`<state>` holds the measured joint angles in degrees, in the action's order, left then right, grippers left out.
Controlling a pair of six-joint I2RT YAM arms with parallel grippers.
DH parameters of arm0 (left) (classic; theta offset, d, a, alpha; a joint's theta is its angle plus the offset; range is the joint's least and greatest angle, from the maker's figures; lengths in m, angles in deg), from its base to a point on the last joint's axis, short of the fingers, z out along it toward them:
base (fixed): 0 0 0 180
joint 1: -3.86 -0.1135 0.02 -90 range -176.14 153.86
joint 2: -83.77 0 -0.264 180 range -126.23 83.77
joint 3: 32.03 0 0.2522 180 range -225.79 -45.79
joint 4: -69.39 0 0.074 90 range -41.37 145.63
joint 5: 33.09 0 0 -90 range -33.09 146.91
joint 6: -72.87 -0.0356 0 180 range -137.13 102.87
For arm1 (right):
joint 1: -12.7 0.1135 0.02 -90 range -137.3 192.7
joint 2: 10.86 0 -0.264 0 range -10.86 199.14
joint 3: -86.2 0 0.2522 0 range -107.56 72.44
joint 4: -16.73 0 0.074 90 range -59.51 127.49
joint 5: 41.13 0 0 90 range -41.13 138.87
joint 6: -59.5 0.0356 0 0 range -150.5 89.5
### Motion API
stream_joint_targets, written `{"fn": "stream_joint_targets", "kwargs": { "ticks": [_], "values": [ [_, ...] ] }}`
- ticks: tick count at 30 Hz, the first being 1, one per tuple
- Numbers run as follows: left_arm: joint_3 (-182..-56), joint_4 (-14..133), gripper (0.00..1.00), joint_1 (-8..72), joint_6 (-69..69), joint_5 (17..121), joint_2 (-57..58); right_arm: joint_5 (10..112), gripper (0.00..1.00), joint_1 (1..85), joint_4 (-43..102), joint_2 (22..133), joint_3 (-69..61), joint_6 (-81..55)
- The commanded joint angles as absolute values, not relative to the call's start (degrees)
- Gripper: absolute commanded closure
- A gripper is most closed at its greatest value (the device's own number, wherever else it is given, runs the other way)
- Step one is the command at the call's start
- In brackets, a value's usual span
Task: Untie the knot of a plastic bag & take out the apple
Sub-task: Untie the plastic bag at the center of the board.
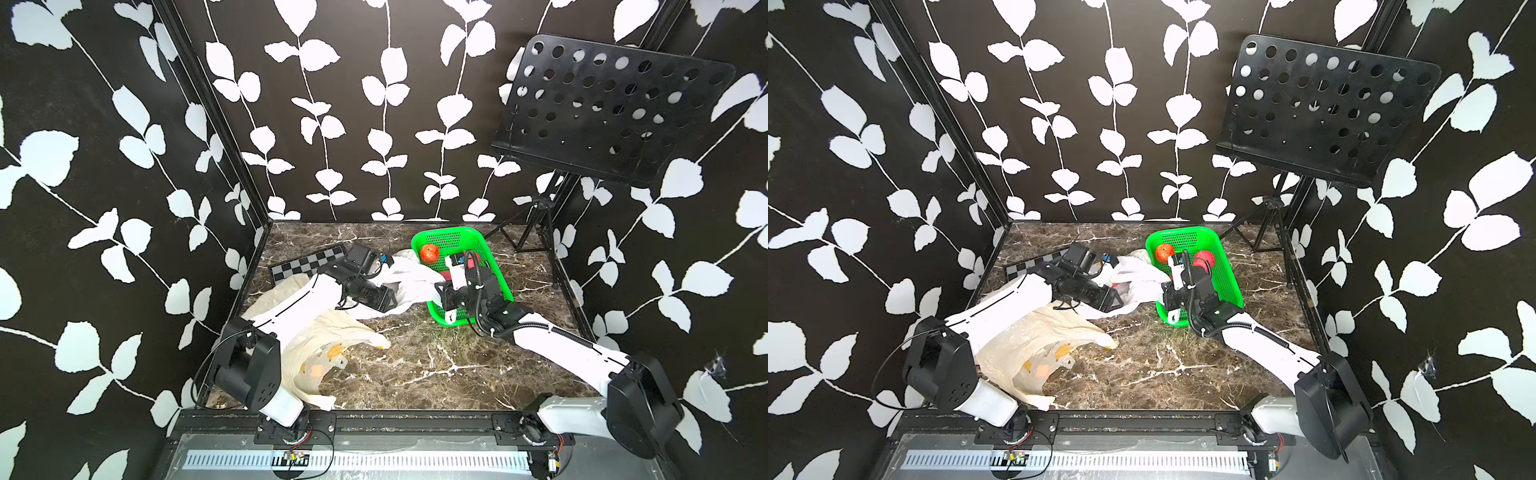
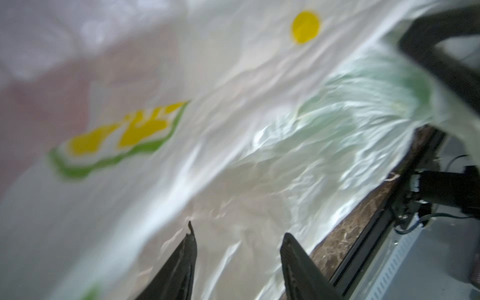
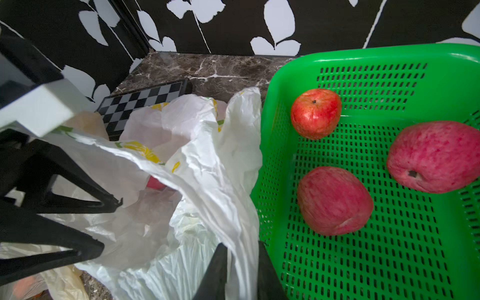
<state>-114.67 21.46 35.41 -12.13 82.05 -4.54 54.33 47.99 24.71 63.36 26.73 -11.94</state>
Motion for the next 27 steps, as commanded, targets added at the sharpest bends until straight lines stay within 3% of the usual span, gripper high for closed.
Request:
{"fn": "stream_joint_targets", "kwargs": {
  "ticks": [1,6,12,18,24,27],
  "values": [
    [-117.1,30.9,0.48,36.5,-8.8,83.3,-3.9,59.7,0.86,47.9,20.1,63.4,25.8,-12.4],
    [-123.0,29.0,0.49,38.2,-12.1,70.0,-9.6,61.8,0.92,47.9,17.6,63.3,27.1,-10.7],
    [-126.7,24.1,0.5,38.4,-14.4,63.4,-16.0,61.1,0.94,47.9,18.6,61.3,27.4,-10.3],
    [-124.3,30.5,0.47,38.0,-16.5,43.8,-13.7,61.6,0.96,47.9,22.0,60.0,30.2,-13.8],
    [-122.0,35.2,0.46,36.0,-17.2,35.2,-10.9,60.8,0.97,47.9,24.2,59.9,33.1,-16.0],
    [-119.8,35.2,0.46,34.8,-15.2,37.2,-8.9,61.3,0.97,47.9,22.8,60.1,33.5,-15.1]
  ]
}}
